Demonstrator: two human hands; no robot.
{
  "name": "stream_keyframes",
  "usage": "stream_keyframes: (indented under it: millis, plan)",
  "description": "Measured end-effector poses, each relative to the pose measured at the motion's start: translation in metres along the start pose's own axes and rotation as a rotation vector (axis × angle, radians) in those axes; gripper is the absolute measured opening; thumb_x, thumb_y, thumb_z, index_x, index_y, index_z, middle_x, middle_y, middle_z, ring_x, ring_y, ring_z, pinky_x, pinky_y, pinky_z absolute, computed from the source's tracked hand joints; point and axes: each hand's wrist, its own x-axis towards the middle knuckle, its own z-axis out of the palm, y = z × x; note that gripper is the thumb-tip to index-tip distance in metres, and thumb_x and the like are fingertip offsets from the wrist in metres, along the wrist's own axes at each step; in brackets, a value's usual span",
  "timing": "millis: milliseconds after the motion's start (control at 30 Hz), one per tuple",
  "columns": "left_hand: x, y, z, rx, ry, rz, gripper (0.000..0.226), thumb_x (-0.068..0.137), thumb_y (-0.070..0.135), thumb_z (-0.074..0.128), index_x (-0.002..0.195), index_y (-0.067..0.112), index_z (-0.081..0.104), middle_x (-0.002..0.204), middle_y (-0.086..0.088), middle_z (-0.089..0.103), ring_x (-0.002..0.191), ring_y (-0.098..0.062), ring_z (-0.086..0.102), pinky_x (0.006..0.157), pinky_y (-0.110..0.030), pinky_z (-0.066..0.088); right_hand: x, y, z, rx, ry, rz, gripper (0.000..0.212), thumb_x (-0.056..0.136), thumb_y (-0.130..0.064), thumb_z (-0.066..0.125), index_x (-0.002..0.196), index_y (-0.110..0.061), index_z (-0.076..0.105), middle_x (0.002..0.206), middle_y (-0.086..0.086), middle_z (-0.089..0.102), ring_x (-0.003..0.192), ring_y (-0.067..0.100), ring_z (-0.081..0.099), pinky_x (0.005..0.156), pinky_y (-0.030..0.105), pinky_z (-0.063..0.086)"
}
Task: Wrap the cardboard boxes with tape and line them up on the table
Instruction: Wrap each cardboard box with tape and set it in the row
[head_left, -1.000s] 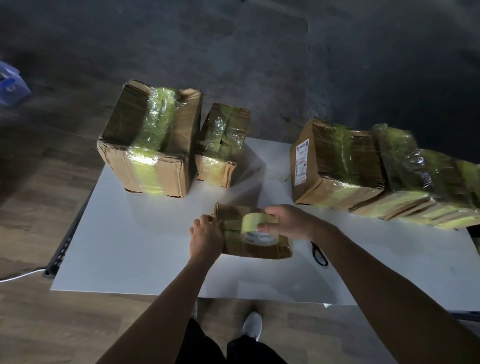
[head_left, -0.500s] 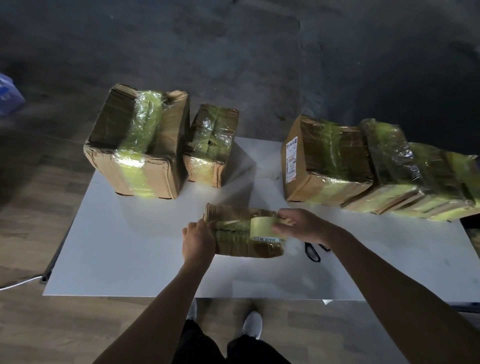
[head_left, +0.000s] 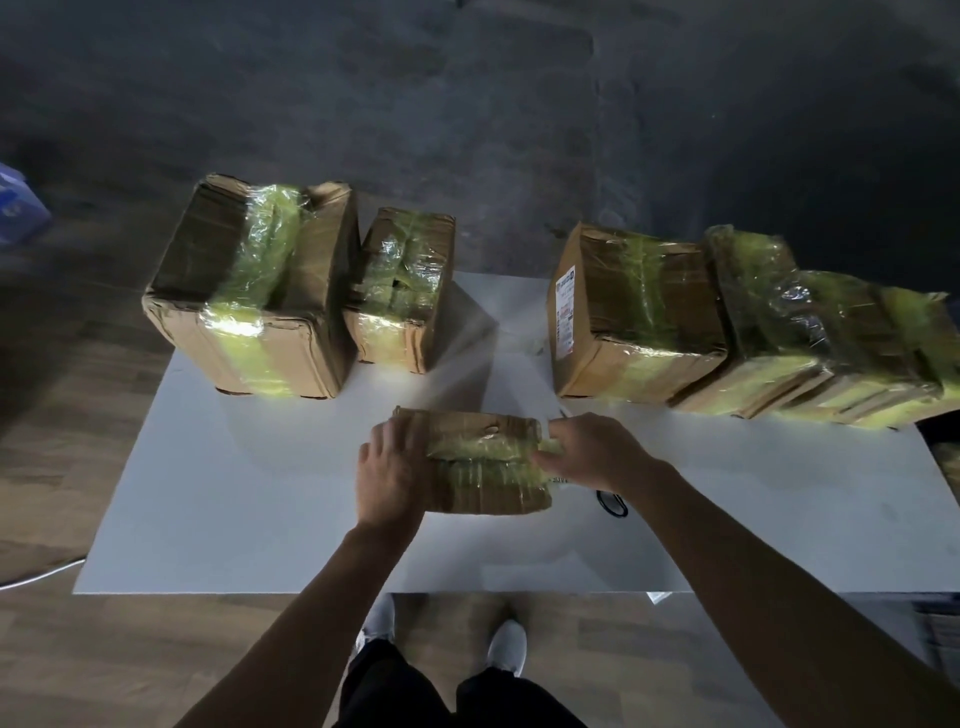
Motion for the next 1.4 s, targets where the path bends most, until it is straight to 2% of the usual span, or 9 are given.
stream_keyframes:
  millis: [133, 300, 467, 600, 700, 833, 1133, 1267, 1400]
  plan:
    - [-0.018, 0.018, 0.015, 0.035, -0.231, 0.378, 0.069, 0.091, 0.053, 0.050, 0.141, 0.006, 0.048, 0.147, -0.016, 0.045, 0.136, -0.037, 0.041, 0.108, -0.054, 0.039, -0.001, -0.002, 0.001, 0.013, 0.024, -0.003, 0.038, 0.090, -0.053, 0.054, 0.074, -0.021, 0.043, 0.060, -0.007, 0.038, 0.064, 0.017, 0.044, 0.050, 0.023, 0.023]
    - [0.009, 0.008, 0.023, 0.245, -0.442, 0.410, 0.128, 0.065, 0.085, 0.056, 0.154, 0.006, 0.009, 0.157, -0.012, -0.004, 0.147, -0.032, -0.002, 0.118, -0.054, 0.000, 0.000, -0.001, -0.002, 0.002, 0.023, -0.035, 0.036, 0.091, -0.050, 0.054, 0.078, -0.017, 0.048, 0.060, -0.007, 0.039, 0.066, 0.017, 0.046, 0.055, 0.025, 0.026]
    - [0.021, 0.005, 0.026, 0.209, -0.519, 0.390, 0.130, 0.058, 0.090, 0.050, 0.155, 0.011, 0.014, 0.161, -0.010, 0.016, 0.149, -0.028, 0.009, 0.118, -0.045, -0.006, -0.002, 0.005, -0.003, 0.064, -0.001, -0.055, 0.038, 0.090, -0.052, 0.056, 0.079, -0.015, 0.053, 0.061, -0.005, 0.047, 0.062, 0.014, 0.050, 0.052, 0.024, 0.028]
    - [0.012, -0.001, 0.028, 0.179, -0.498, 0.429, 0.122, 0.065, 0.092, 0.032, 0.152, 0.015, -0.005, 0.158, -0.005, -0.004, 0.146, -0.026, -0.010, 0.113, -0.044, -0.020, -0.005, 0.026, -0.014, 0.256, -0.085, -0.063, 0.034, 0.090, -0.051, 0.057, 0.074, -0.021, 0.053, 0.068, -0.002, 0.055, 0.065, 0.013, 0.053, 0.057, 0.029, 0.033]
    - [0.009, -0.004, 0.029, 0.198, -0.492, 0.466, 0.106, 0.076, 0.087, 0.026, 0.152, 0.019, -0.003, 0.158, -0.008, -0.002, 0.148, -0.033, 0.000, 0.115, -0.051, -0.009, -0.010, 0.039, -0.022, 0.379, -0.142, -0.006, 0.026, 0.088, -0.052, 0.059, 0.071, -0.034, 0.052, 0.068, -0.020, 0.056, 0.063, -0.007, 0.051, 0.058, 0.024, 0.033]
    - [0.006, 0.002, 0.027, 0.239, -0.467, 0.528, 0.094, 0.083, 0.081, 0.026, 0.151, 0.017, 0.030, 0.154, -0.017, 0.030, 0.141, -0.041, 0.028, 0.110, -0.062, 0.020, -0.010, 0.038, -0.012, 0.253, -0.086, 0.002, 0.033, 0.088, -0.056, 0.057, 0.068, -0.033, 0.045, 0.064, -0.014, 0.050, 0.059, -0.001, 0.047, 0.054, 0.026, 0.030]
    - [0.004, 0.005, 0.027, 0.370, -0.503, 0.557, 0.086, 0.086, 0.075, 0.025, 0.143, 0.014, 0.046, 0.149, -0.020, 0.040, 0.138, -0.042, 0.036, 0.106, -0.066, 0.030, 0.009, 0.036, 0.010, -0.094, -0.049, -0.035, 0.038, 0.092, -0.051, 0.052, 0.074, -0.018, 0.044, 0.058, -0.005, 0.044, 0.053, 0.015, 0.041, 0.080, 0.033, 0.032]
    - [-0.002, 0.016, 0.024, 0.417, -0.481, 0.608, 0.074, 0.087, 0.064, 0.049, 0.137, 0.010, 0.054, 0.147, -0.017, 0.044, 0.137, -0.037, 0.040, 0.103, -0.063, 0.038, 0.014, 0.034, 0.024, -0.173, -0.065, 0.004, 0.042, 0.093, -0.059, 0.045, 0.078, -0.019, 0.045, 0.059, -0.006, 0.043, 0.054, 0.014, 0.040, 0.082, 0.037, 0.032]
    - [-0.006, 0.057, 0.031, 0.428, -0.560, 0.501, 0.070, 0.094, 0.035, 0.051, 0.152, 0.009, 0.022, 0.158, -0.026, 0.012, 0.145, -0.046, 0.011, 0.110, -0.066, 0.021, 0.015, 0.032, 0.026, -0.155, -0.067, 0.012, 0.040, 0.094, -0.055, 0.044, 0.082, -0.017, 0.048, 0.061, -0.004, 0.046, 0.057, 0.016, 0.044, 0.084, 0.039, 0.032]
